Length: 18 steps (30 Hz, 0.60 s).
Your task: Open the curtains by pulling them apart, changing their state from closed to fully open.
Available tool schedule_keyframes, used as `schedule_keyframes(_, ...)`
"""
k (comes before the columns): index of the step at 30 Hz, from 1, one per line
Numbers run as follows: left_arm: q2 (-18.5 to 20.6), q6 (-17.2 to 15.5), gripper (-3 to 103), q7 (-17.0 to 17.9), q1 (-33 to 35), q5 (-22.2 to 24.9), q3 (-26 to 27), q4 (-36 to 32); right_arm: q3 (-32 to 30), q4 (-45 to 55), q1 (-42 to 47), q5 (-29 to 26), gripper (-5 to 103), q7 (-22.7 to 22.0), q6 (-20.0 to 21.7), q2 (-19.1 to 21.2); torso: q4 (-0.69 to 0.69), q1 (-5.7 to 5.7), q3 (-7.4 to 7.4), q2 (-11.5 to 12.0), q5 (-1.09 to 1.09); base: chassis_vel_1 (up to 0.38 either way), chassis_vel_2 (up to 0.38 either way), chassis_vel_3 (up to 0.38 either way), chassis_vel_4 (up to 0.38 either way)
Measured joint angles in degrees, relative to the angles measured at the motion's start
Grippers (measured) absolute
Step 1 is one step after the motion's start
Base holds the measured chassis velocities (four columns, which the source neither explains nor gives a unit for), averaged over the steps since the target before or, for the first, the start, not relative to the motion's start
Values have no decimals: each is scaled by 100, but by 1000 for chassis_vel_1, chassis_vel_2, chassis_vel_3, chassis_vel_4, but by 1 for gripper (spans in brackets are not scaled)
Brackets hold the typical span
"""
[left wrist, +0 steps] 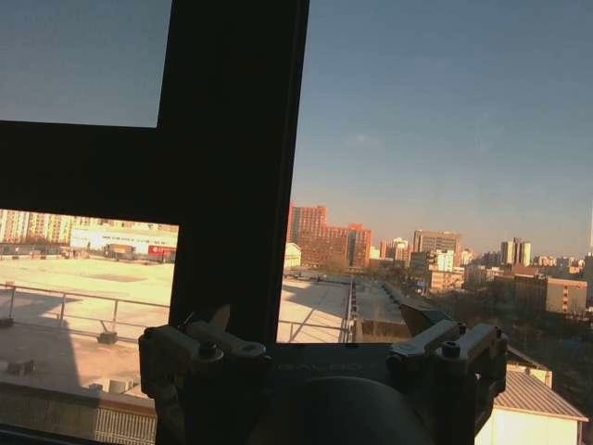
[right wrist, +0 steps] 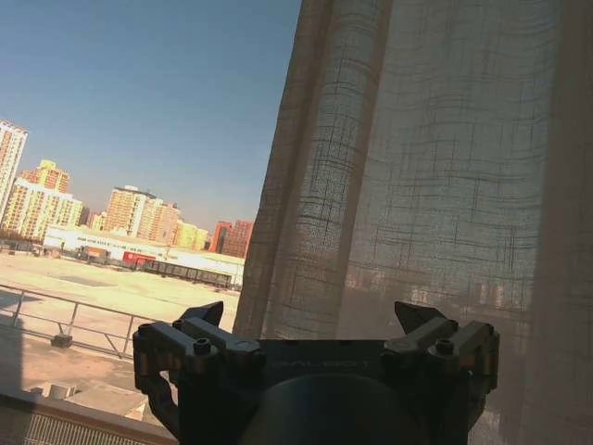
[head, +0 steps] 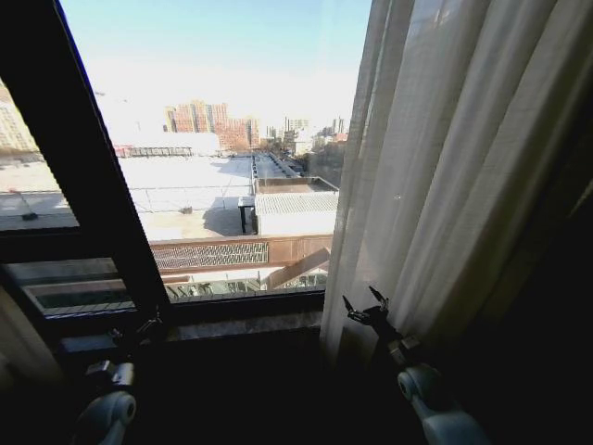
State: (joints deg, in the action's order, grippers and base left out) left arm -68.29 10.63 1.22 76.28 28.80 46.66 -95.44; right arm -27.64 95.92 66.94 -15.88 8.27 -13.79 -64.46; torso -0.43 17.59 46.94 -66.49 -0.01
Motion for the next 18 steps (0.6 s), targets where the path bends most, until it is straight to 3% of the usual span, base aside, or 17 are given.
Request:
schedule_keyframes(8,0,0,100,0,0,0,0,0,526,-622,-687,24,100,-412,166,2,0,0,-1,0,1,-7,23,4,-23)
schedule_keyframes(18,0,0,100,0,0,0,1,0,1075,-1634,-1485,83,100,-566,102,-211,0,0,0,0,0,0,0,0,0)
